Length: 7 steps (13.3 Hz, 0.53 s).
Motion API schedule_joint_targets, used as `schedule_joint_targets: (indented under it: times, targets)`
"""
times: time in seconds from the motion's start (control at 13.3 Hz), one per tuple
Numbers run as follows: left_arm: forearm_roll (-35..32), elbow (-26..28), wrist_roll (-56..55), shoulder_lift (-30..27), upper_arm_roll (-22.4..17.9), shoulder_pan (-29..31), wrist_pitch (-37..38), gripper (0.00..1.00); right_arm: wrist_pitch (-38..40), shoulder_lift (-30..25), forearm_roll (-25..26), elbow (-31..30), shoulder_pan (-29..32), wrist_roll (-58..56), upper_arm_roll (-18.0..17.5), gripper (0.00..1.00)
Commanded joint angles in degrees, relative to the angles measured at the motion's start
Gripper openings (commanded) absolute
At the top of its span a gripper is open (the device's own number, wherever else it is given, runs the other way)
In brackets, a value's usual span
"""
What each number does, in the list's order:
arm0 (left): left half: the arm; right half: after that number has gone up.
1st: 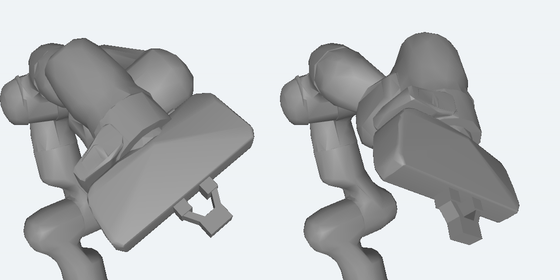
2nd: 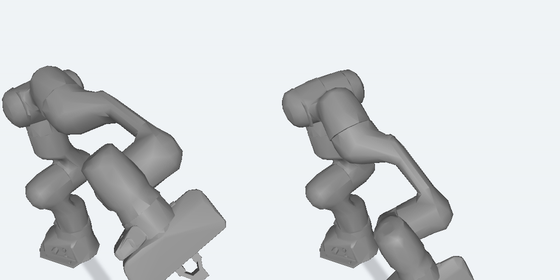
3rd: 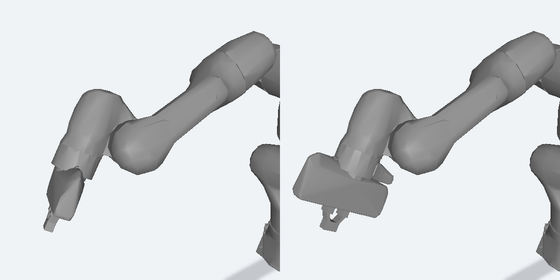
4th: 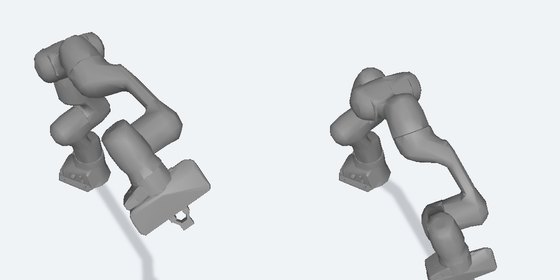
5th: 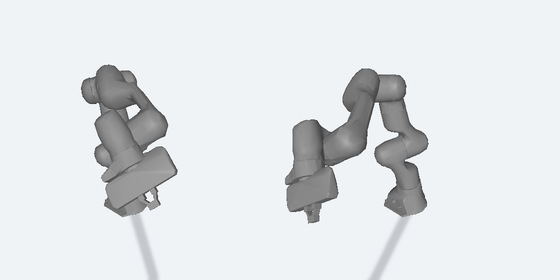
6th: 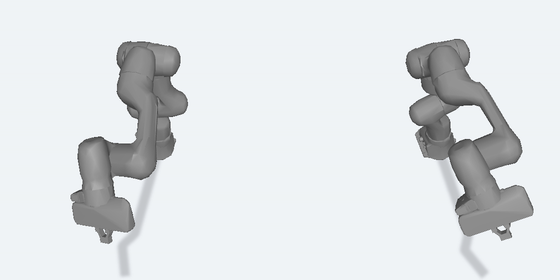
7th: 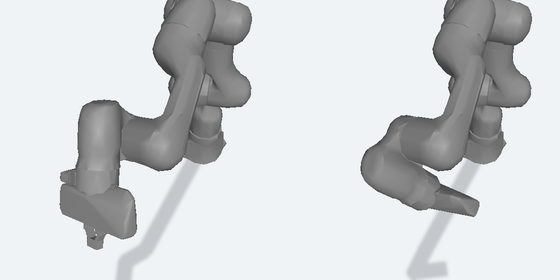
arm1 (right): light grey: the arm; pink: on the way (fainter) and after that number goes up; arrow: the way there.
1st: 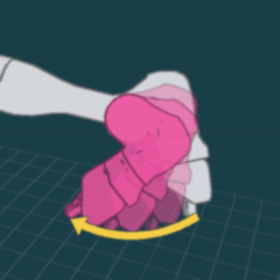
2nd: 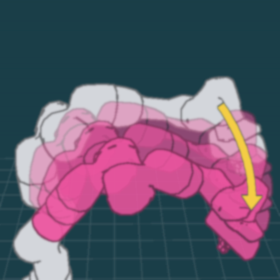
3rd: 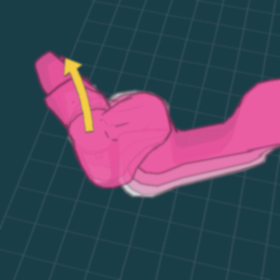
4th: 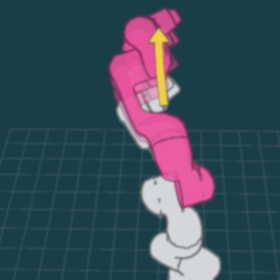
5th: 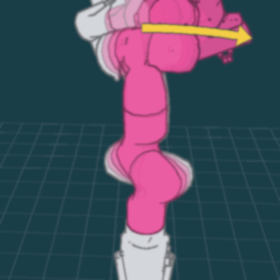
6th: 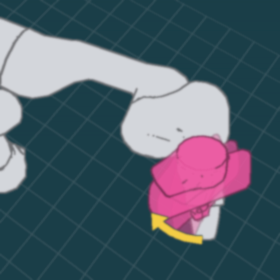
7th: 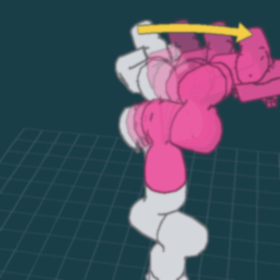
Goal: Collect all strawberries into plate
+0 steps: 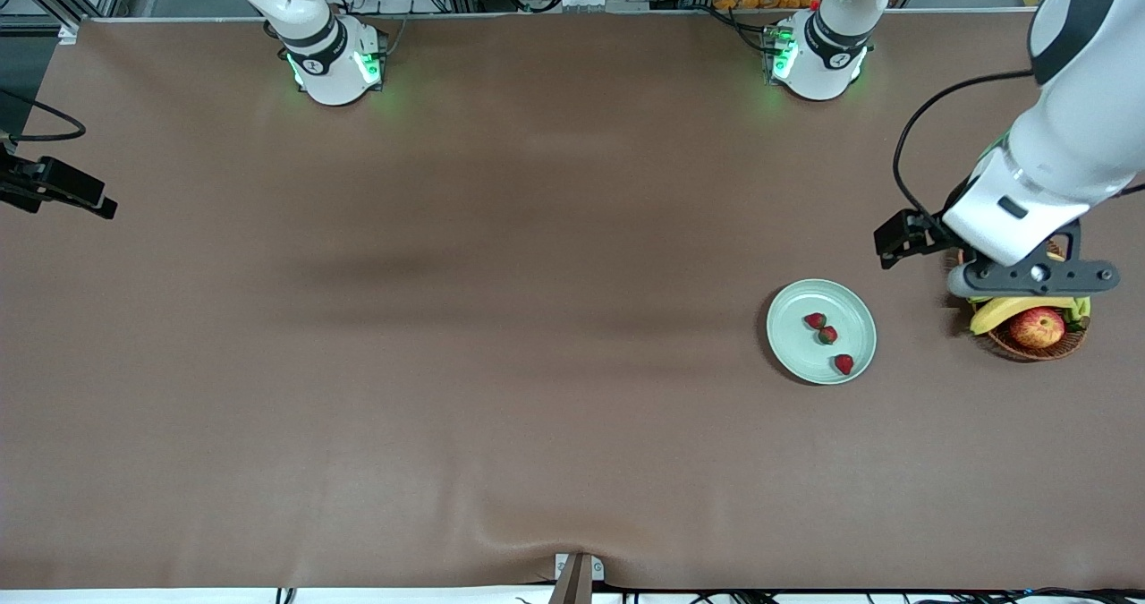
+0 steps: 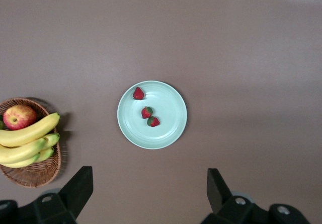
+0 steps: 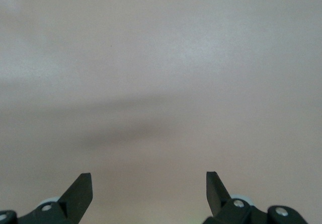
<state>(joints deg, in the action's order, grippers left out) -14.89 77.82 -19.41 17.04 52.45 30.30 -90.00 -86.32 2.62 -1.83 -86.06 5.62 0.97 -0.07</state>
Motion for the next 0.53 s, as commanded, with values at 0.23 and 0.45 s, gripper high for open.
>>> schedule_joint_targets:
  times: [0.23,0.45]
  targets:
    - [13.97,1.27,0.78,-10.25,-21.60,-12.66,0.35,1.00,0.89,-0.07,-0.46,0.72,1.15,0.52,-0.80,1.00]
    - [18.66,1.89,1.65,-11.68,-37.65,-25.61,3.16,1.00,0.89,-0.07,-0.37,0.72,1.15,0.52,-0.80,1.00]
